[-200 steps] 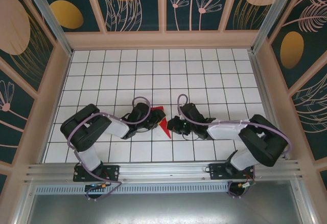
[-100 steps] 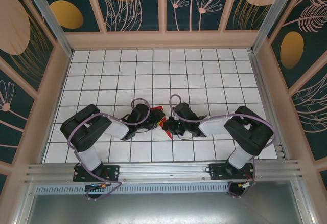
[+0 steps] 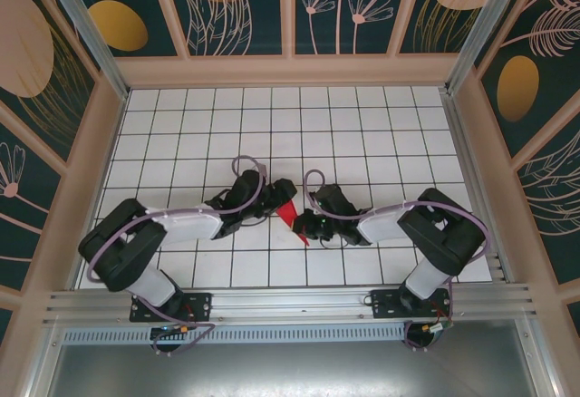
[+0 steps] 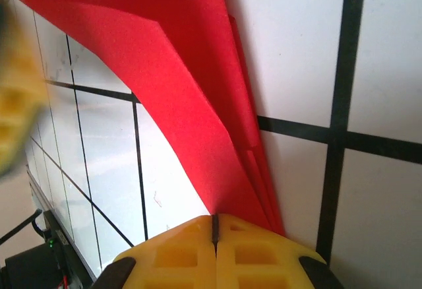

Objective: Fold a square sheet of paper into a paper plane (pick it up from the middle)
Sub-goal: Fold the wing for the fifth time at the center of the table.

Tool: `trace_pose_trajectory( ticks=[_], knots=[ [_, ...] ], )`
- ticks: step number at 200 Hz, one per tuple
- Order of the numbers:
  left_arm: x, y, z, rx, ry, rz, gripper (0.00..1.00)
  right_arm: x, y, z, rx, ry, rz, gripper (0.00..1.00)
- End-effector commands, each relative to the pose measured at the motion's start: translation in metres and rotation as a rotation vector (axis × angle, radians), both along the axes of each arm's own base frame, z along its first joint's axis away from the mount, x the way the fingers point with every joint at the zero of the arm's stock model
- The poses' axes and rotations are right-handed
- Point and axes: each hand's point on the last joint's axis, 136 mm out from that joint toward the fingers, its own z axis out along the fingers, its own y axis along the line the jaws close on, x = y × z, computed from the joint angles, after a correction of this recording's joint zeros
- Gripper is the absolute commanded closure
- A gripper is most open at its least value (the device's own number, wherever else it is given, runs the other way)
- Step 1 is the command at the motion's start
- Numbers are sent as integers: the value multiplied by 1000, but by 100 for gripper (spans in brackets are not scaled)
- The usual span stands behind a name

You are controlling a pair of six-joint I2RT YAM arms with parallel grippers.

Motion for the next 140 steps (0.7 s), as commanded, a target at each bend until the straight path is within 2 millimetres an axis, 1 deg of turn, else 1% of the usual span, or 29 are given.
trace_pose_trajectory(
  ticks=[1,19,31,66,97,111,140],
  knots=[
    [0,21,12,149,-125,-13,33,-21,-42,-44,-199,99,-15,94],
    [-5,25,22,131,-189,-30,32,-23,-43,-49,-208,114,-12,94],
    [-7,26,23,127,-217,-48,33,-24,-43,-51,-210,123,-9,94],
    [-16,13,24,77,-278,-157,39,-25,-42,-54,-219,135,2,94],
    [-18,9,8,71,-269,-199,42,-25,-43,-56,-232,140,0,94],
    [-18,8,5,60,-272,-204,43,-25,-44,-57,-235,142,-1,94],
    [-18,17,-1,70,-269,-184,42,-28,-47,-59,-245,150,-3,94]
  ],
)
